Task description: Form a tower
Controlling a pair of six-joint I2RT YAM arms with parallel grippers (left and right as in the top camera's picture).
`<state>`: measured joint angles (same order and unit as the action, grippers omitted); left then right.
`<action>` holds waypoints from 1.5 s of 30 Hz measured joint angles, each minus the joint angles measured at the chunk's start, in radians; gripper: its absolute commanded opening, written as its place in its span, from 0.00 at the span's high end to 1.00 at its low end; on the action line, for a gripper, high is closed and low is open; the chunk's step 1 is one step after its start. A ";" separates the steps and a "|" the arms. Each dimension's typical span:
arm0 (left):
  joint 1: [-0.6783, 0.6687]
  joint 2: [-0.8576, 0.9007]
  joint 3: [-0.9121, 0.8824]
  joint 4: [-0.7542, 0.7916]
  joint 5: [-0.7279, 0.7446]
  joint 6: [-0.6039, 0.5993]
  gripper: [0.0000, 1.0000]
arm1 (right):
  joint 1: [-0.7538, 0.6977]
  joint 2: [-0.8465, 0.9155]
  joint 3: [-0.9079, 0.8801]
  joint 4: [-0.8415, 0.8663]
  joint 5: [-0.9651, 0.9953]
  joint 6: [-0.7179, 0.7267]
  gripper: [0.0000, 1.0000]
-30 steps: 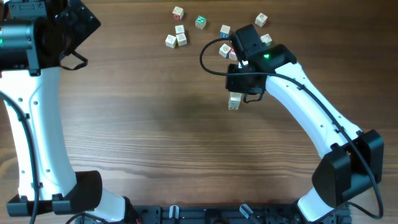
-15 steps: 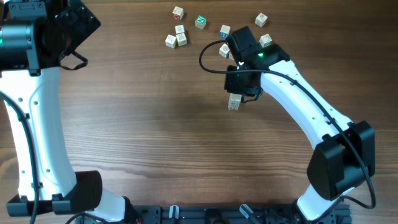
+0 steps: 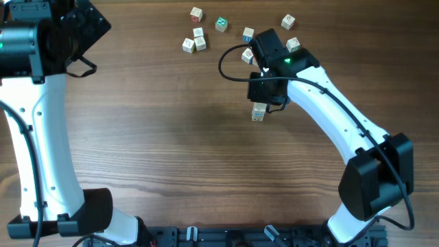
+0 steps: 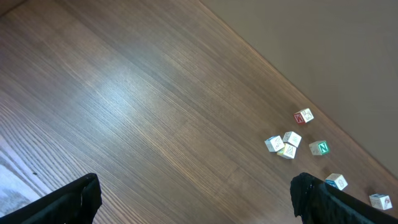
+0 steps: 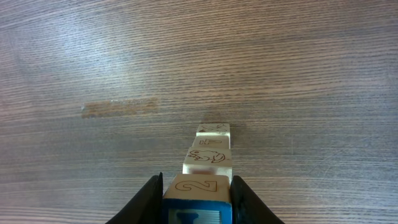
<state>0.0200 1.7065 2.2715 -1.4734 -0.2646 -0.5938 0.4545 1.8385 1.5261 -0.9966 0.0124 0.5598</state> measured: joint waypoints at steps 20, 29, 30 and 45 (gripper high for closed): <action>0.000 0.000 0.000 0.000 0.000 0.000 0.00 | 0.000 0.000 0.000 -0.004 0.000 -0.004 0.49; 0.000 0.000 0.000 0.000 0.000 0.000 0.00 | 0.000 0.000 0.000 -0.010 0.000 -0.005 0.14; 0.000 0.000 0.000 0.000 0.000 0.000 0.00 | 0.000 0.000 0.000 -0.031 0.000 0.008 0.10; 0.000 0.000 0.000 0.000 0.000 0.000 0.00 | 0.000 0.007 0.792 -0.504 -0.004 0.054 0.00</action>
<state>0.0200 1.7065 2.2715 -1.4734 -0.2646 -0.5938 0.4545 1.8458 2.3177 -1.5002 0.0082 0.6136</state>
